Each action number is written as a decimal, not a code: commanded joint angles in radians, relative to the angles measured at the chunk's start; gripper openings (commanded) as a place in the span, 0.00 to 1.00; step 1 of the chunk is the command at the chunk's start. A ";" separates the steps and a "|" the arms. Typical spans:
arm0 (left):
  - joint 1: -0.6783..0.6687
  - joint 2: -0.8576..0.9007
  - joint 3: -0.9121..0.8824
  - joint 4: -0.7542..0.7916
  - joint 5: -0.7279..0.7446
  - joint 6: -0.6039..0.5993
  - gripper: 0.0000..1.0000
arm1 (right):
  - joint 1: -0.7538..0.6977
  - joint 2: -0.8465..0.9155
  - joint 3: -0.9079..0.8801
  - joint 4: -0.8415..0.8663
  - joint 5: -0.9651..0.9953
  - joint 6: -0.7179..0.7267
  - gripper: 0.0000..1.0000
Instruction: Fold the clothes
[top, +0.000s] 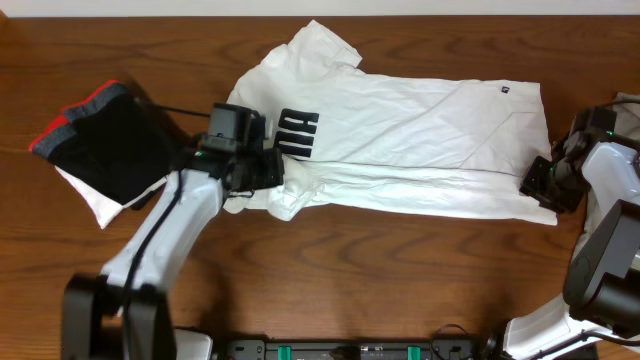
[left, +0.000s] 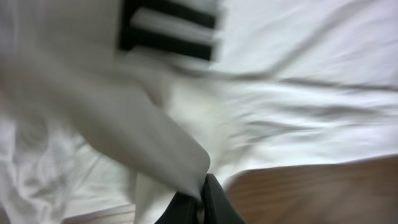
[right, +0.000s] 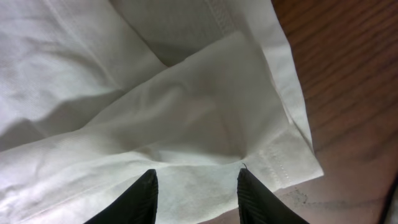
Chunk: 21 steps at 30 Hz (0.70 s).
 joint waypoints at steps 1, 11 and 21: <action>-0.001 -0.048 0.009 0.041 0.062 -0.001 0.06 | 0.005 0.010 -0.006 0.006 0.011 -0.006 0.40; -0.001 0.044 0.008 0.253 -0.019 -0.069 0.10 | 0.005 0.010 -0.006 0.000 0.010 -0.006 0.40; -0.002 0.147 0.008 0.417 -0.023 -0.185 0.12 | 0.005 0.011 -0.006 -0.002 0.010 -0.006 0.39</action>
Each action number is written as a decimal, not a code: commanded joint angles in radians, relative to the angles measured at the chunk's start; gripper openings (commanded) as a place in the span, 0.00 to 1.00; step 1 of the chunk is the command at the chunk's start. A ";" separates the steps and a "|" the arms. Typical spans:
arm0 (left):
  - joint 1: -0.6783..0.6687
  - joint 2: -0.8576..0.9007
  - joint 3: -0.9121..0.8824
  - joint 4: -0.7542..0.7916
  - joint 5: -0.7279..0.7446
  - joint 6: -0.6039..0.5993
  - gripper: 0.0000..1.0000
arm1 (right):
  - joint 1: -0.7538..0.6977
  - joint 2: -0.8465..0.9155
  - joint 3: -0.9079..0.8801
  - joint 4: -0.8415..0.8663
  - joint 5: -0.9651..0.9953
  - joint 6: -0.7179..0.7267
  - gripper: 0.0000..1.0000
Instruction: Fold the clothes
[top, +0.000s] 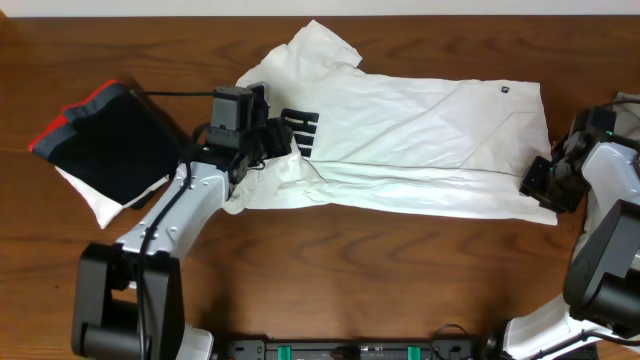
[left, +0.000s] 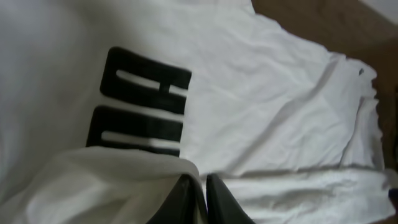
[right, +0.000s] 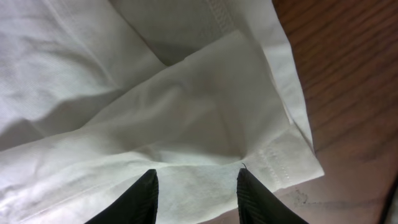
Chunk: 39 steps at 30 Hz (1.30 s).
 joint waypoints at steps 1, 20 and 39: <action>-0.001 0.022 0.008 0.039 -0.024 -0.035 0.13 | 0.005 0.010 -0.006 -0.001 0.010 -0.006 0.40; 0.015 0.024 0.008 0.026 -0.348 -0.027 0.29 | 0.006 0.010 -0.006 -0.005 0.010 -0.006 0.40; 0.014 0.027 -0.130 -0.302 -0.463 -0.027 0.29 | 0.006 0.010 -0.006 -0.006 0.010 -0.006 0.40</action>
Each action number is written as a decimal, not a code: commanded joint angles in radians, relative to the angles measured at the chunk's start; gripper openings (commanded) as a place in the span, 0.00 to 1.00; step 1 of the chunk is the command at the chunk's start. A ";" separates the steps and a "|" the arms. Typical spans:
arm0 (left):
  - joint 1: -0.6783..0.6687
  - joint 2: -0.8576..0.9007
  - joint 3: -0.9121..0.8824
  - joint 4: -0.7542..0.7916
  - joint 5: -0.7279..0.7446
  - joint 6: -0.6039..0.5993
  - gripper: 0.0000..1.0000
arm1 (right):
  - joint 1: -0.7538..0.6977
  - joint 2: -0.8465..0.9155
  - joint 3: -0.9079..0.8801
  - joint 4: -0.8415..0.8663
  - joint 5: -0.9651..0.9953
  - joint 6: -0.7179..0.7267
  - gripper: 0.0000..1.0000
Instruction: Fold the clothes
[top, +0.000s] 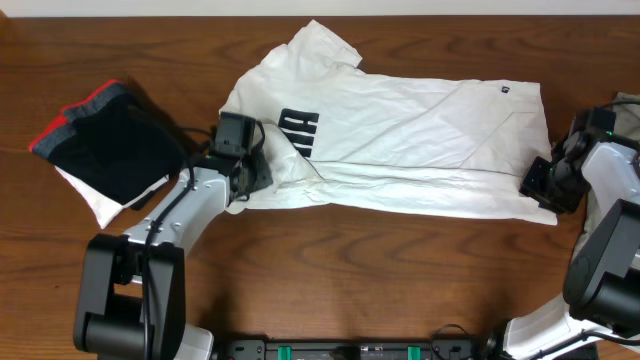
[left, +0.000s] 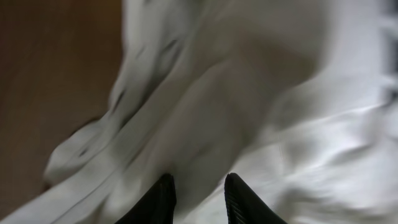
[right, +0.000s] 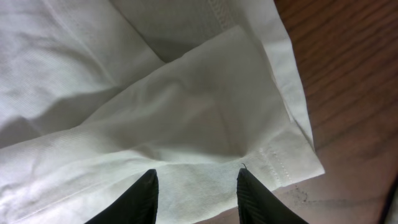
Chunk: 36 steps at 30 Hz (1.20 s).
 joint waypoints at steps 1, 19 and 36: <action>0.004 0.011 -0.050 0.001 -0.109 0.005 0.30 | 0.006 0.009 -0.005 -0.002 0.010 -0.006 0.40; 0.104 0.011 -0.188 -0.048 -0.086 -0.002 0.29 | 0.006 0.009 -0.005 0.000 0.007 -0.006 0.40; 0.055 0.011 -0.187 -0.094 0.093 0.066 0.06 | 0.006 0.009 -0.005 0.000 0.006 -0.006 0.40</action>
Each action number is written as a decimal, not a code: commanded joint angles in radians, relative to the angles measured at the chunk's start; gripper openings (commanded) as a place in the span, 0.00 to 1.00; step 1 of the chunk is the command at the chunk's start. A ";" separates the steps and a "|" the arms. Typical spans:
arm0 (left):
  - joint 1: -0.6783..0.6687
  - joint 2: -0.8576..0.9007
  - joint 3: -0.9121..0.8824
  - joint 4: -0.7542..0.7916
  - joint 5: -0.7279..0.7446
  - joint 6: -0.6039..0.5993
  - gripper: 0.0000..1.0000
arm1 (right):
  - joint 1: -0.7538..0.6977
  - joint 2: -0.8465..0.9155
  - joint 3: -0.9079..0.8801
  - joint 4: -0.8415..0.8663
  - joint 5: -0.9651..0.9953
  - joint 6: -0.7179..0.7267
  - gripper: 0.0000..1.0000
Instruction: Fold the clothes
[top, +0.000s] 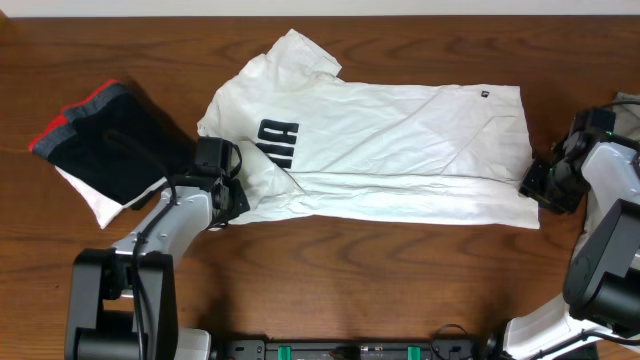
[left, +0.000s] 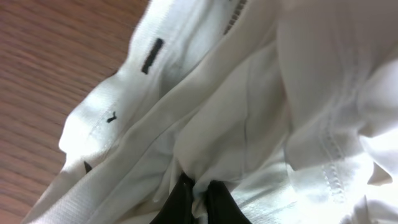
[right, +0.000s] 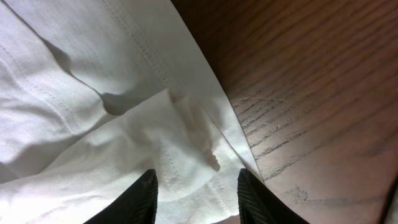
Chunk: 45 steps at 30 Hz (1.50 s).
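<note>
A white T-shirt (top: 400, 140) with a black print (top: 276, 141) lies spread lengthwise across the wooden table. In the overhead view my left gripper (top: 231, 194) is at the shirt's lower left edge. The left wrist view shows my left gripper (left: 198, 194) shut on a bunched fold of white fabric (left: 236, 124). In the overhead view my right gripper (top: 531, 186) is at the shirt's lower right corner. From the right wrist my right gripper (right: 198, 190) stands open, its fingers astride the hem corner (right: 186, 143), gripping nothing.
A folded dark garment with a red edge (top: 105, 140) lies at the left on a white cloth (top: 95, 205). Bare wooden tabletop (top: 380, 280) stretches in front of the shirt. A small object (top: 628, 100) shows at the right edge.
My left gripper was open at the shirt's lower left; now it is shut on a fold there, lower and further left. The whole shirt lies further left. The right gripper stays open.
First my left gripper held a fold by the shirt's lower left. Then it held that fold up over the black print. Later it was open, the fold laid down. Now it grips fabric again and the shirt has shifted left, its hem corner sliding under the still right gripper.
</note>
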 joint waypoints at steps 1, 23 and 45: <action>-0.048 0.060 -0.062 -0.032 0.134 0.027 0.06 | 0.006 0.009 -0.005 0.002 0.007 -0.006 0.40; -0.061 0.060 -0.062 -0.101 -0.008 0.027 0.06 | 0.005 0.009 -0.221 0.262 0.010 -0.007 0.27; -0.061 0.059 -0.062 -0.139 -0.008 0.054 0.17 | -0.225 0.009 -0.228 0.271 0.118 0.051 0.08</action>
